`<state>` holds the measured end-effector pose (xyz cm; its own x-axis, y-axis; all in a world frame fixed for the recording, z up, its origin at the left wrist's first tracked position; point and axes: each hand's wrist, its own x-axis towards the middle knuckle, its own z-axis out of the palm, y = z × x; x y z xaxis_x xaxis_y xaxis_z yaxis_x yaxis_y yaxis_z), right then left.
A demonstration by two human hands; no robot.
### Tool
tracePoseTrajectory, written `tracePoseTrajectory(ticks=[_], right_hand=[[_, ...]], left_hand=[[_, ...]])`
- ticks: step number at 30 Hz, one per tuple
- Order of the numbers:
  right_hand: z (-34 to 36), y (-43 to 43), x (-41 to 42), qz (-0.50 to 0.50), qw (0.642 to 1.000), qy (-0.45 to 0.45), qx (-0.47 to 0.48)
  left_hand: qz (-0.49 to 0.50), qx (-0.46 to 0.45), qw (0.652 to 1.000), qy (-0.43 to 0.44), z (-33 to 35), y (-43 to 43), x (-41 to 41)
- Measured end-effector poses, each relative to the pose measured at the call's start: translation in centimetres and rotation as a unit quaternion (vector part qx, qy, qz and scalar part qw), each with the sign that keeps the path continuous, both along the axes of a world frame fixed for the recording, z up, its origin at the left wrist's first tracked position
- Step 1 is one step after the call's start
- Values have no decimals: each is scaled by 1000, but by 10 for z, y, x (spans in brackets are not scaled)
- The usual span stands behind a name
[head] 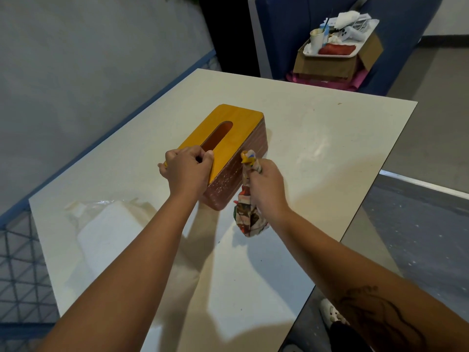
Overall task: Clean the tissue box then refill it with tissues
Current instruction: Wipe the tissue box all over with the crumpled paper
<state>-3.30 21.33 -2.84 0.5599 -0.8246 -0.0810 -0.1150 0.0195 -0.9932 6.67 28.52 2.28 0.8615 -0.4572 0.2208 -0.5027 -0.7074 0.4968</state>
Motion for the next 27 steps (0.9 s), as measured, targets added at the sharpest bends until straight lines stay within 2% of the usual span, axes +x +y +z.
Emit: tracePoseTrajectory(ticks=[4,10,16,18,20,22,24,27], right_hand=[[-1,28,-5,6,996,-34,-88],[-15,59,-15,60,981,-98,-157],[-16,62,-22,135,972,-98,-163],[-13,62,-24,188,968,-91,-142],[-9,59,-27,202,974,-78,-67],[-5,51,-30,139,986,-58,67],[-2,35,-33,43,985,-50,160],[1,11,-29,-20,986,-39,159]], left_hand=[[-5,3,1000,-2,0,1,1],[1,6,1000,-3,0,0,1],[5,3,1000,-6,1,-1,0],[7,10,1000,-10,1,-1,-1],[7,11,1000,-7,1,0,-1],[5,6,1000,-2,1,1,0],[2,7,1000,-1,1,1,0],[3,12,1000,-2,1,0,-1]])
